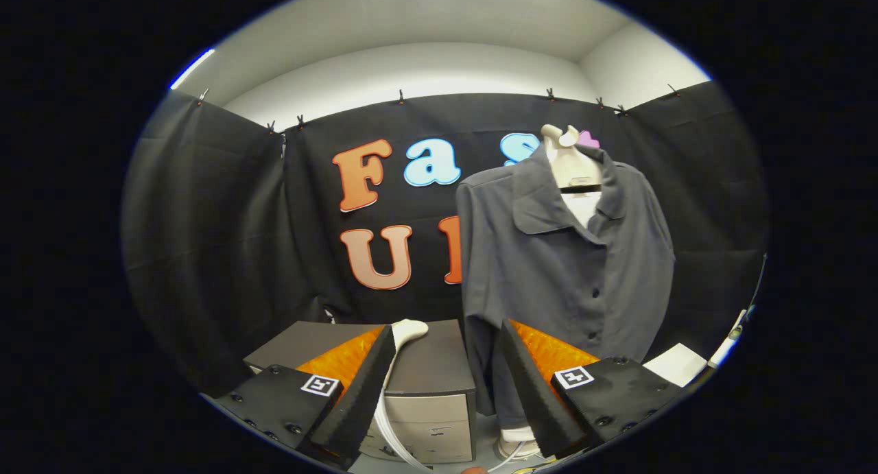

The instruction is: Iron the clothes twice with a garment steamer, once on the left side and once on the right side.

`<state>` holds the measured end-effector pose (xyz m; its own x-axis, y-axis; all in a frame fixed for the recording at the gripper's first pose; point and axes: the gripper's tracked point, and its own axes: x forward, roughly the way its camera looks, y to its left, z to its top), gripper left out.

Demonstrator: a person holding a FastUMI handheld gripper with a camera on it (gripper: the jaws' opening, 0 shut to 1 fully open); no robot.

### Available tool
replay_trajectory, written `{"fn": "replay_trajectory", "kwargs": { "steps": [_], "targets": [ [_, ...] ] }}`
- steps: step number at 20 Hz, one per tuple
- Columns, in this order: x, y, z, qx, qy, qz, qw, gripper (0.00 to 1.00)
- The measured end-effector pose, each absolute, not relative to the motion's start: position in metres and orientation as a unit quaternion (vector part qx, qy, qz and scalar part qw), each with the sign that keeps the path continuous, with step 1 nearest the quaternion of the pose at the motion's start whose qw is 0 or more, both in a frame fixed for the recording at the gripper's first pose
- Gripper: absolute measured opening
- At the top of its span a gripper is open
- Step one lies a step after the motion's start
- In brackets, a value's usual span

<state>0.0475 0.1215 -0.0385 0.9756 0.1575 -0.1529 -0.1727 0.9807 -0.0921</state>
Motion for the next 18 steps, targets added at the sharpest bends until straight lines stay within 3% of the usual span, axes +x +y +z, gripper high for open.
{"fn": "replay_trajectory", "kwargs": {
  "steps": [7,18],
  "targets": [
    [0.086,0.173,-0.061,-0.065,0.118,0.112,0.985,0.98],
    [0.200,0.205,-0.158,-0.083,0.257,0.077,0.960,0.99]
  ]
}}
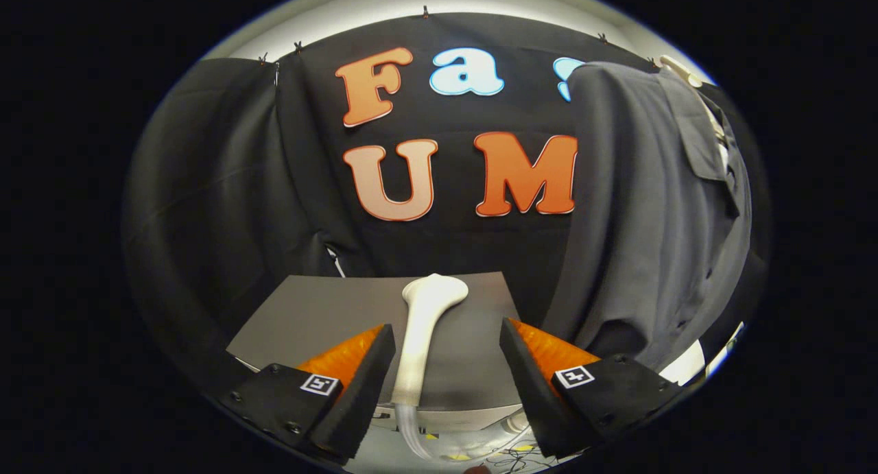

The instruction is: Iron the clothes twice with a garment steamer, once on the left side and once on the right side.

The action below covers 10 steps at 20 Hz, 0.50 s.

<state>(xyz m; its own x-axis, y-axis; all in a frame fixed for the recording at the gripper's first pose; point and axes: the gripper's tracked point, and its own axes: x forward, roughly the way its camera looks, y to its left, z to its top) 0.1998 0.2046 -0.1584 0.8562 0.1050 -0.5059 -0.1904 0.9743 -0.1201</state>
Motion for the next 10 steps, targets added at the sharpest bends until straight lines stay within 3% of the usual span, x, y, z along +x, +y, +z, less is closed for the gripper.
{"fn": "replay_trajectory", "kwargs": {
  "steps": [10],
  "targets": [
    [0.272,0.236,-0.264,-0.111,0.404,0.056,0.906,0.99]
  ]
}}
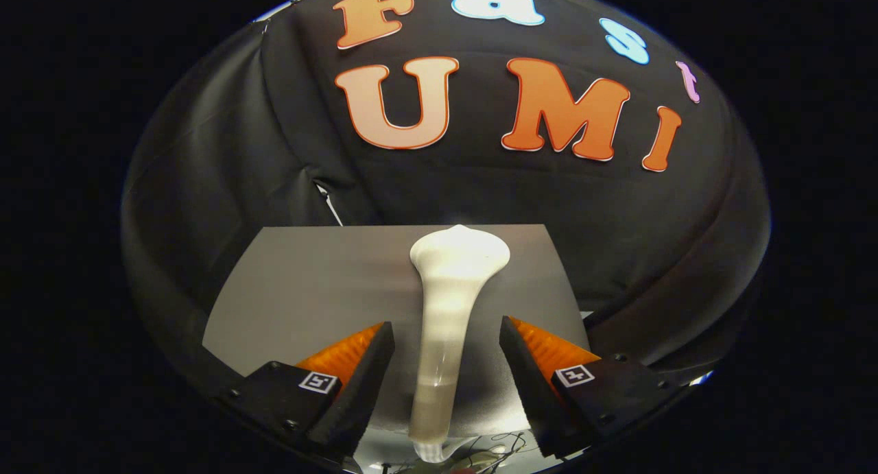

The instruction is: Iron the clothes twice with a garment steamer, once on the left side and once on the right side.

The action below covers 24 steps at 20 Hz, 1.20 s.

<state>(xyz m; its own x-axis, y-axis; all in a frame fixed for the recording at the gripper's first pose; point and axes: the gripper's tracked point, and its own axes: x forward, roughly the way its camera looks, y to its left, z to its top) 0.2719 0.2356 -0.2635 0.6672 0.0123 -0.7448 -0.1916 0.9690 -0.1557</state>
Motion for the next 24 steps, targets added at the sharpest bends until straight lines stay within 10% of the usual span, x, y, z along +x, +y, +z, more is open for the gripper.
{"fn": "replay_trajectory", "kwargs": {
  "steps": [24],
  "targets": [
    [0.285,0.252,-0.292,-0.123,0.432,0.093,0.889,0.45]
  ]
}}
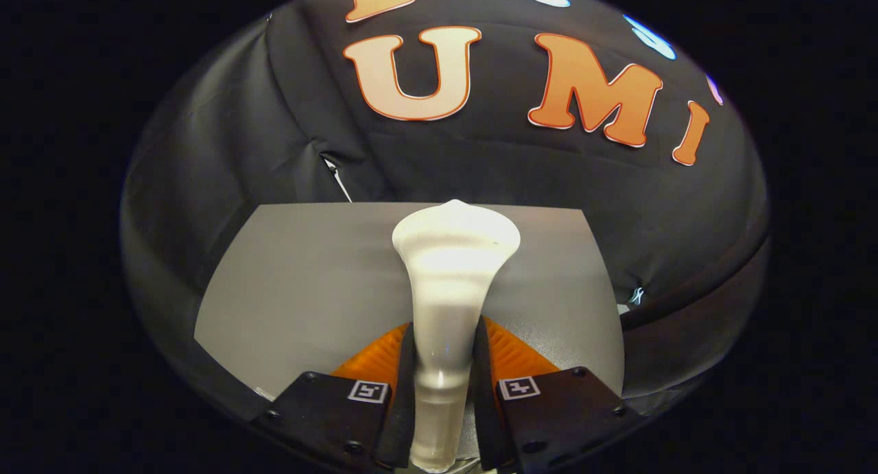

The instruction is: Iron the clothes twice with a garment steamer, once on the left side and once on the right side.

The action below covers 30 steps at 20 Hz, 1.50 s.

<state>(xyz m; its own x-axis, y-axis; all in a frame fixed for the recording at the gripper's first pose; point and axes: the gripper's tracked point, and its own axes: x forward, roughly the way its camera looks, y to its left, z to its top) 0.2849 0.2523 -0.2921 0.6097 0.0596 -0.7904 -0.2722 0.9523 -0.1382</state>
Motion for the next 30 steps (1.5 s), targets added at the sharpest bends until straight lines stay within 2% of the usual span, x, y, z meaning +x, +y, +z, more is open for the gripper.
{"fn": "replay_trajectory", "kwargs": {
  "steps": [6,13,20,30],
  "targets": [
    [0.269,0.258,-0.251,-0.123,0.363,0.119,0.916,0.45],
    [0.212,0.236,-0.189,-0.081,0.282,0.141,0.946,0.44],
    [0.154,0.187,-0.125,-0.057,0.212,0.127,0.967,0.44],
    [0.085,0.093,-0.034,-0.049,0.129,0.073,0.988,0.44]
  ]
}}
